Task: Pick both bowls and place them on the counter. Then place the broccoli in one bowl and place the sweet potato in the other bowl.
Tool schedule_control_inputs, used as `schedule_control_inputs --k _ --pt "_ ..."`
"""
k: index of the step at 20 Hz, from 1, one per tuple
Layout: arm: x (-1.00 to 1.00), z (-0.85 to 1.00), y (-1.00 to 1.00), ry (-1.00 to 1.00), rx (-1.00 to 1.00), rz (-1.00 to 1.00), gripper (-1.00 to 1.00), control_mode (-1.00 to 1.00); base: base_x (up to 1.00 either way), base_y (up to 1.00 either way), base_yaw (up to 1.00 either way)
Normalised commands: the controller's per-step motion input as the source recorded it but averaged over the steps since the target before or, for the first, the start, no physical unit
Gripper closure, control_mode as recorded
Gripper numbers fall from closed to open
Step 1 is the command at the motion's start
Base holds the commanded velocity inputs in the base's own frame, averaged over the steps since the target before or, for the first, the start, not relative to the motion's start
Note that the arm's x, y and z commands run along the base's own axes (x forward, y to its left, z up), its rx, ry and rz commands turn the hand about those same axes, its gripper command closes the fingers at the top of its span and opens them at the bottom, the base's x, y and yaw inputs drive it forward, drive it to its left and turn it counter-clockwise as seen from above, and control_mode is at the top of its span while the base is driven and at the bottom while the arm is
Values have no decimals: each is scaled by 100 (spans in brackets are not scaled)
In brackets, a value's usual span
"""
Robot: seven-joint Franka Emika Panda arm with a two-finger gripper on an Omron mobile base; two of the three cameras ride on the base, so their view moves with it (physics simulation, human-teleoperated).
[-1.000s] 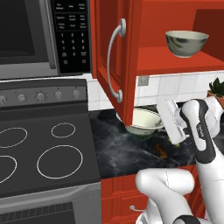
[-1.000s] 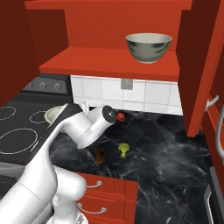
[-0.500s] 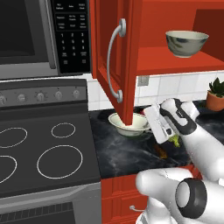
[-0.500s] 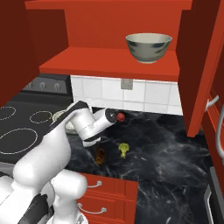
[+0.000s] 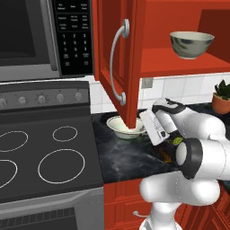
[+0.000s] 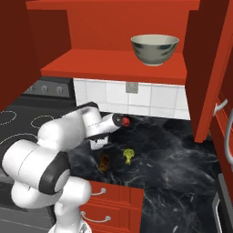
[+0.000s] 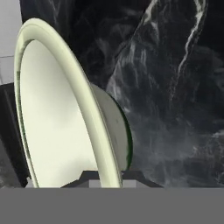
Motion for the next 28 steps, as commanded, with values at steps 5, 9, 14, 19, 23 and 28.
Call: schedule_control_inputs --k 5,9,14,19,23,28 --pt "46 -35 6 0 0 3 100 -100 0 0 0" --pt "37 -37 0 0 0 3 100 -100 0 0 0" --pt "44 -27 2 0 0 1 100 -100 0 0 0" --pt "22 -14 0 0 0 0 100 -100 0 0 0" --pt "-1 0 0 0 0 0 100 -100 0 0 0" --pt "-8 2 0 -1 0 1 100 -100 0 0 0"
